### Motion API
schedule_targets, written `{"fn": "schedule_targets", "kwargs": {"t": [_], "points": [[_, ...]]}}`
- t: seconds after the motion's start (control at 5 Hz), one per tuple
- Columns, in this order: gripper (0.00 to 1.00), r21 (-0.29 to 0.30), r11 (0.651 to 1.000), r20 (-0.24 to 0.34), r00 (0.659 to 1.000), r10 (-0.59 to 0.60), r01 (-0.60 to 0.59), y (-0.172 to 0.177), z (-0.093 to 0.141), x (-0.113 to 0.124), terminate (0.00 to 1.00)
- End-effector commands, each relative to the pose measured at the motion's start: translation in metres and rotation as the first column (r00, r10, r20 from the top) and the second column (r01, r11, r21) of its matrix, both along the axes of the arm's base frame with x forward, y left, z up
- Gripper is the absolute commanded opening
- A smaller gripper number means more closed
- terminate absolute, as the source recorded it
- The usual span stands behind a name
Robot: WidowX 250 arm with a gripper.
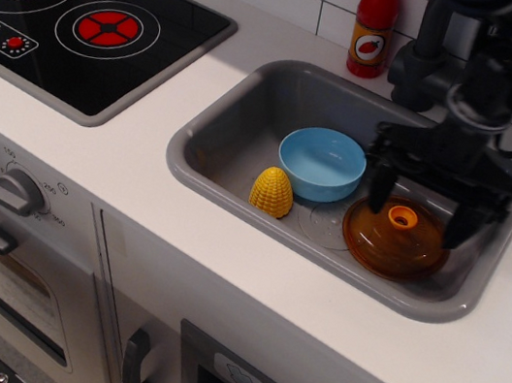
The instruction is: Put corn in bowl sink
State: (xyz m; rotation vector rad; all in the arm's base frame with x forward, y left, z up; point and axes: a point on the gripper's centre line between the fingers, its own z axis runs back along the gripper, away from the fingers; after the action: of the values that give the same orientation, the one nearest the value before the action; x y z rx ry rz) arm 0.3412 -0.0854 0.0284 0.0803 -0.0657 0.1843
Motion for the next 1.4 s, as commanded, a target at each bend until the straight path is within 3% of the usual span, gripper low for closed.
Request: {"fn": "schedule_targets", "kwargs": {"t": [0.0,0.2,1.2], "points": [[1.0,0.013,0.995,0.095,0.991,-0.099,0.098,0.058,0.038,-0.01,0.0],[1.0,0.056,0.989,0.099,0.985,-0.144,0.139,0.08,0.032,-0.014,0.0],[1.0,0.042,0.986,0.018,0.986,-0.164,0.163,0.114,-0.014,-0.014,0.0]]}}
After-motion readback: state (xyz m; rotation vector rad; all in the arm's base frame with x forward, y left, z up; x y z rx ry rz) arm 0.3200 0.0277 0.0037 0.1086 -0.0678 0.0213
